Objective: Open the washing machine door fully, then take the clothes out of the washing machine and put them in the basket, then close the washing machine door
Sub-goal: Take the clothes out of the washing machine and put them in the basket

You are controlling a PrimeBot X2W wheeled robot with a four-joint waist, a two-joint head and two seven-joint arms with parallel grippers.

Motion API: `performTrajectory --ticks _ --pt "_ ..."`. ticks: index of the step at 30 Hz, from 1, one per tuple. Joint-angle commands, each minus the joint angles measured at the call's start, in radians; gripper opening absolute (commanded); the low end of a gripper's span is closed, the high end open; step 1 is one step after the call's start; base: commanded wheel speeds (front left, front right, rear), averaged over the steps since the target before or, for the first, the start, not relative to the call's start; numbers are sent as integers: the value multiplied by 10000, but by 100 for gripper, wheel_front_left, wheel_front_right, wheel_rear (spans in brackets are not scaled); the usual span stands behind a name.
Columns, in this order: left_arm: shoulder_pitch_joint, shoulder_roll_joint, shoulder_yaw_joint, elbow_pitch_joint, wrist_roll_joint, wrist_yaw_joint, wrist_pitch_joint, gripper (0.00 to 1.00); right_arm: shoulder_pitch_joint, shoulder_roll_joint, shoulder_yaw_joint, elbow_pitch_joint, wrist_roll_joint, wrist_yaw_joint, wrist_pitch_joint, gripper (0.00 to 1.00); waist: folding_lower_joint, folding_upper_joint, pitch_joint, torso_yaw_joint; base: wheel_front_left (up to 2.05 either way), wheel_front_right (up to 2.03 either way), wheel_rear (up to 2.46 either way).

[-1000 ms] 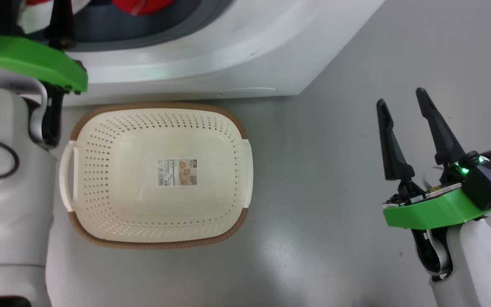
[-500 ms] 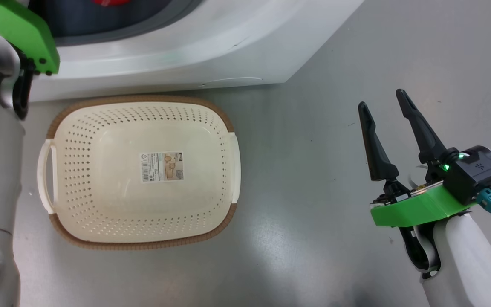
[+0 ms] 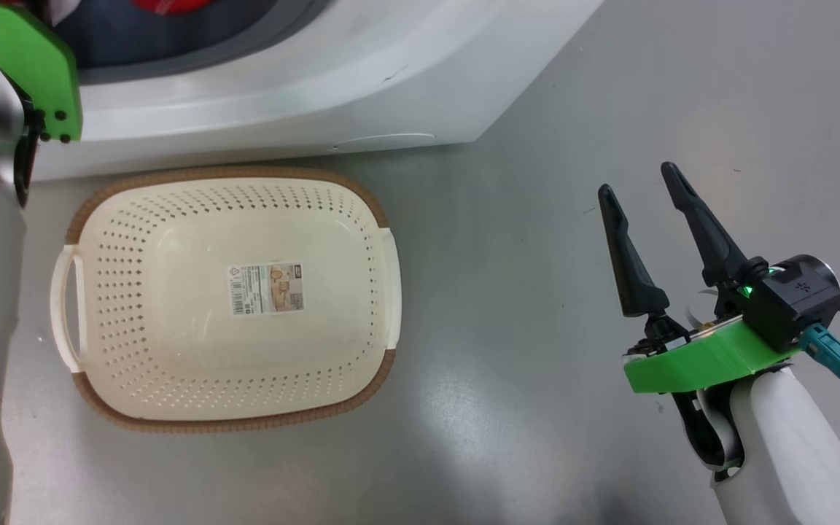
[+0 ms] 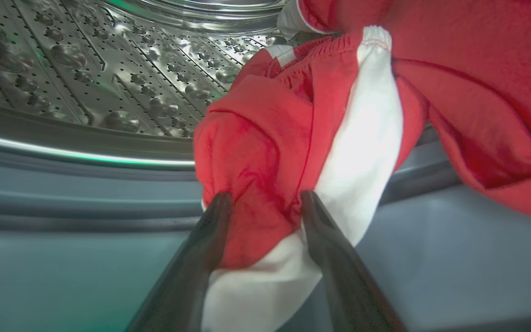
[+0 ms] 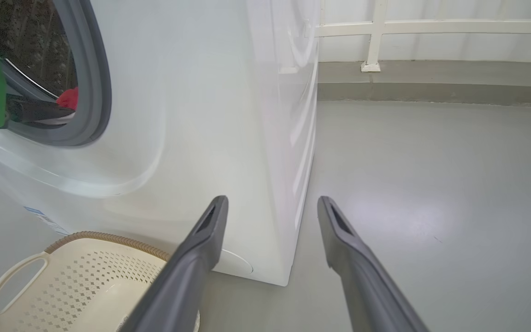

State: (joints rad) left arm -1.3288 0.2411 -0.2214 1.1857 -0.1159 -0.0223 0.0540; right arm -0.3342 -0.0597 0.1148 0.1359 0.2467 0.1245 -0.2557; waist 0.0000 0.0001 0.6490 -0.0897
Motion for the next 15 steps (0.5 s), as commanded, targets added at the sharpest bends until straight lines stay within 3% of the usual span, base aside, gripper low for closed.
performTrajectory --ticks 1,15 --pt "-113 724 72 -198 76 151 -194 0 -43 32 248 -160 82 62 -61 100 0 -1 3 4 0 0 0" --pt "101 752 -61 -250 -96 158 -1309 0 -94 56 241 -15 199 62 -61 100 0 -1 -97 87 0 0 0"
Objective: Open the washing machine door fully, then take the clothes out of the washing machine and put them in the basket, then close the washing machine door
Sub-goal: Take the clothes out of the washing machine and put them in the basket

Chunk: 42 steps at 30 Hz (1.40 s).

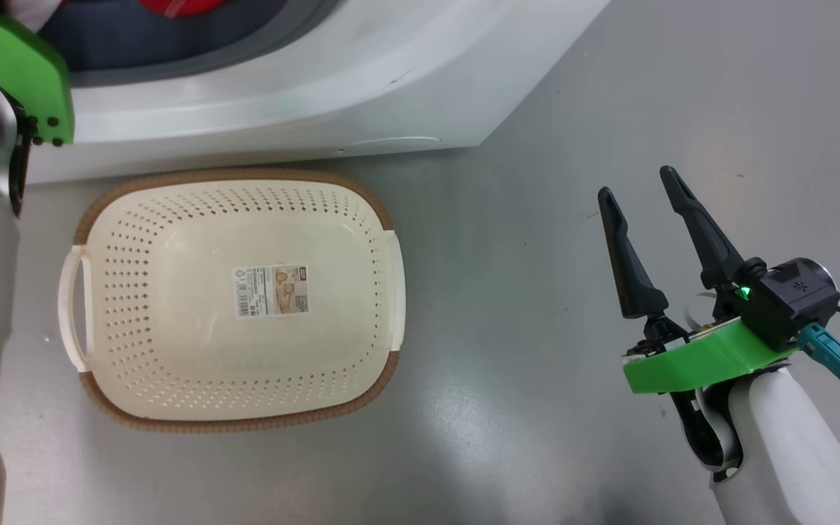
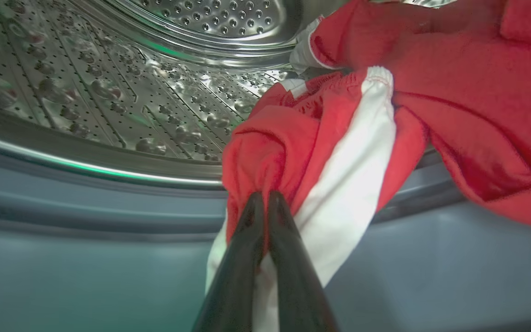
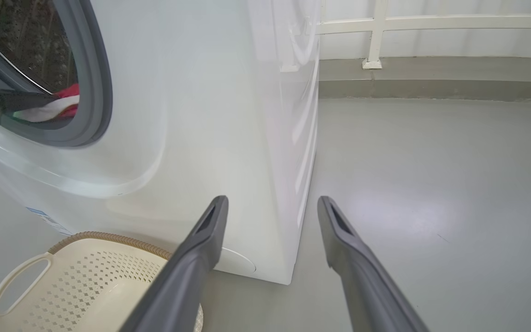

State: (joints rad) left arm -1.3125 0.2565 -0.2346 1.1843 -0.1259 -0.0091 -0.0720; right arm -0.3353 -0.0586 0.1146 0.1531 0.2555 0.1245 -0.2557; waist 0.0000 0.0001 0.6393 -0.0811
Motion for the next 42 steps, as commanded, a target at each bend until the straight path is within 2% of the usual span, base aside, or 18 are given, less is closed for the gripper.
performTrajectory --ticks 1,10,15,23,32,42 --pt "-66 605 64 -260 -7 38 -166 0 -91 45 247 -173 117 62 -61 100 0 -1 -11 1 0 0 0" --pt "86 512 178 -656 -317 69 -1471 0 -57 59 217 -69 163 62 -61 100 0 -1 -293 24 0 0 0" --pt "536 364 419 -1367 -660 29 -1841 0 12 65 123 -66 153 62 -61 100 0 -1 -575 139 0 0 0" --pt "2206 312 1202 -4218 -1104 43 -1894 0 174 71 84 -40 120 62 -61 100 0 -1 -1134 336 0 0 0" --pt "4433 -36 1856 -6865 -1122 -28 -1896 0 480 40 24 97 120 62 -61 100 0 -1 -1986 524 0 0 0" --pt "6160 -376 2025 -8370 -1105 -102 -1897 0 848 40 80 224 180 62 -61 100 0 -1 -2833 595 0 0 0"
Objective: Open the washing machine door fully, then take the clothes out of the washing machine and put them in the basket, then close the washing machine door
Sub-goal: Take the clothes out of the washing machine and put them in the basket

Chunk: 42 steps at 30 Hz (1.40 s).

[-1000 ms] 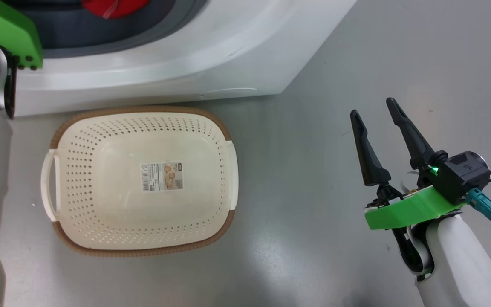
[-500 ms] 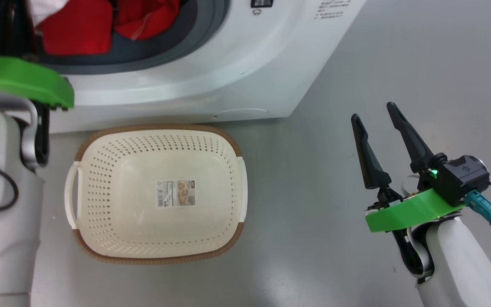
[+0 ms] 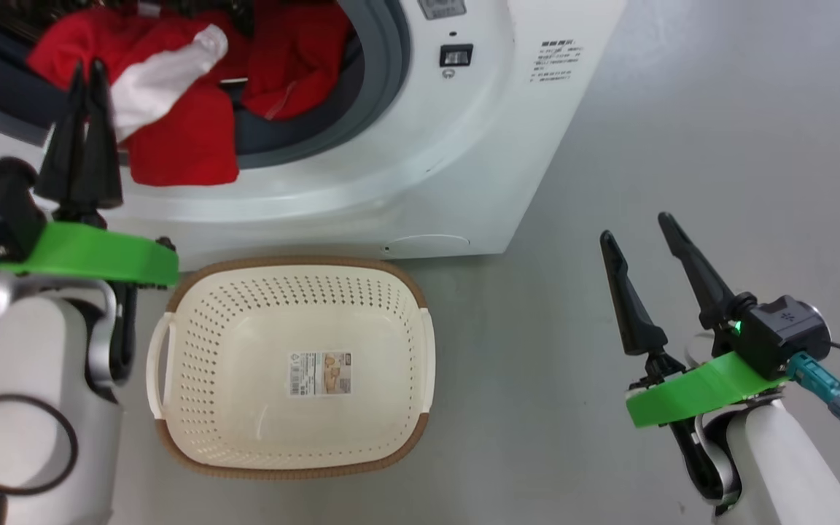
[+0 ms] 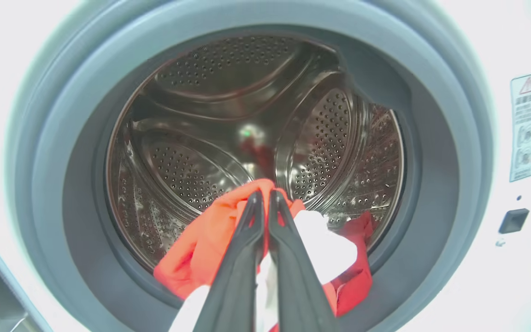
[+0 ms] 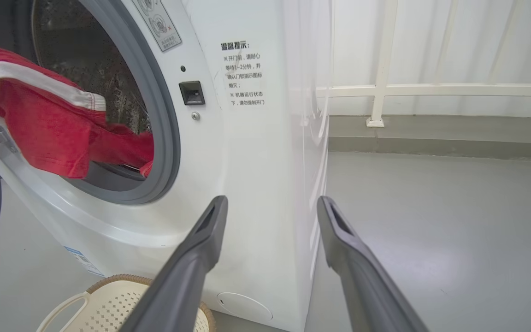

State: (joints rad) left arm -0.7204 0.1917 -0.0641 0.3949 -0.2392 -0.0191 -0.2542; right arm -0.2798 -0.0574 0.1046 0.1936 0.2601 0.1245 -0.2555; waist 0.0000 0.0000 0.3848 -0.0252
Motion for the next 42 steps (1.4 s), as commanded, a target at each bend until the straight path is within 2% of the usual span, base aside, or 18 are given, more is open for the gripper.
performTrajectory --ticks 1,13,19,23,27,32,42 --pt "239 272 320 -475 28 -2 -75 0 293 28 180 -180 134 62 -63 100 0 0 -288 36 0 0 0" --pt "2274 117 210 -2729 82 259 -43 0 672 -21 184 -52 204 62 -63 100 0 0 -1091 7 0 0 0" --pt "3263 13 151 -3995 -24 469 357 0 922 -58 237 8 236 62 -63 100 0 0 -1541 33 0 0 0" --pt "3849 -90 23 -4419 -206 448 611 0 1008 -124 239 -22 259 62 -63 100 0 0 -1630 104 0 0 0" --pt "4248 -285 -162 -3910 -484 299 643 0 1065 -191 264 -10 281 62 -63 100 0 0 -1632 177 0 0 0" --pt "4242 -566 -443 -2485 -629 165 459 0 1017 -256 354 -13 275 62 -63 100 0 0 -1503 232 0 0 0" --pt "3082 -870 -618 608 -880 -121 144 0 725 -300 406 -63 246 62 -63 100 0 0 -706 181 0 0 0"
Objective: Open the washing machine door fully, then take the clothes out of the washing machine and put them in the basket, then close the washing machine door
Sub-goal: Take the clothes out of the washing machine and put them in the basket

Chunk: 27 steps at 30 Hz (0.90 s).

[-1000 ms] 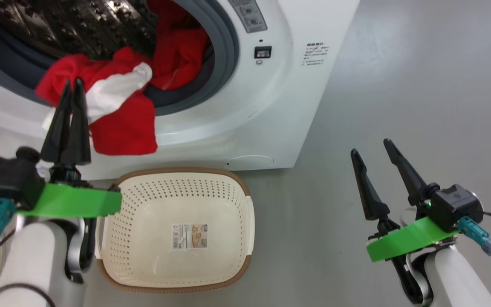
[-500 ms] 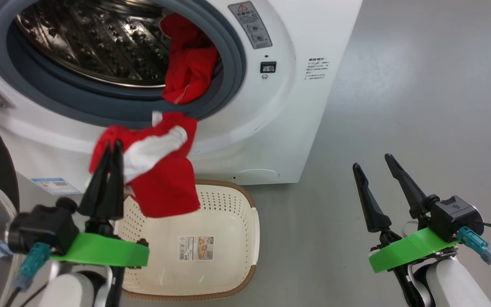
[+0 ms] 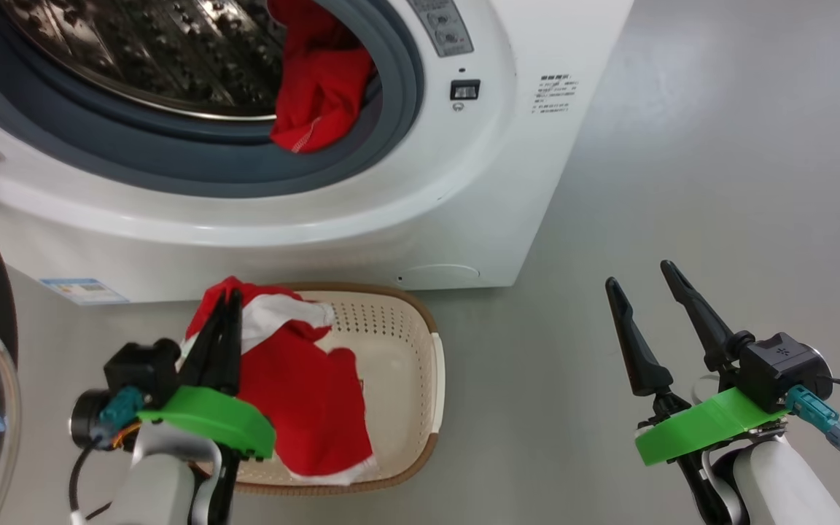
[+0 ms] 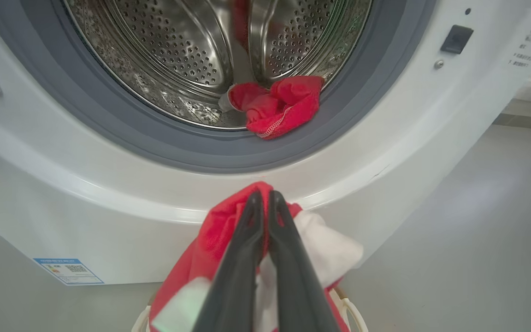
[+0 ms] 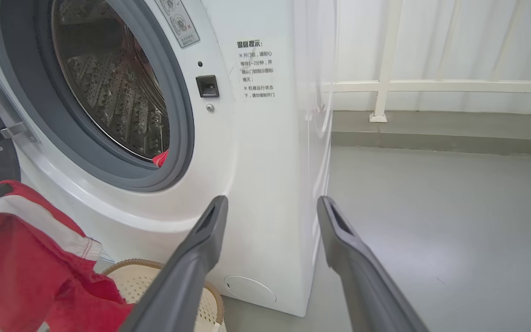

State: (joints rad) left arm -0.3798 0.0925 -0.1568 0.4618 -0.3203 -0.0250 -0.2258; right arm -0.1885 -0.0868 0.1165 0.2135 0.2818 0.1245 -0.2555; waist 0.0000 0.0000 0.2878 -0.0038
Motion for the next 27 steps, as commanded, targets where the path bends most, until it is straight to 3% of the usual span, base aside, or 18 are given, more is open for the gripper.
performTrajectory --ticks 1,18,27 --pt "-479 104 284 271 -68 -100 -171 0 -228 4 301 -264 25 62 -63 100 0 0 367 -50 0 0 0" --pt "-2926 -73 212 5363 -462 -615 -334 0 -911 167 426 -292 85 62 -63 100 0 0 1803 -710 0 0 0" --pt "-3993 -110 215 7497 -968 -922 387 0 -1222 252 432 -277 179 62 -63 100 0 0 2585 -1085 0 0 0"
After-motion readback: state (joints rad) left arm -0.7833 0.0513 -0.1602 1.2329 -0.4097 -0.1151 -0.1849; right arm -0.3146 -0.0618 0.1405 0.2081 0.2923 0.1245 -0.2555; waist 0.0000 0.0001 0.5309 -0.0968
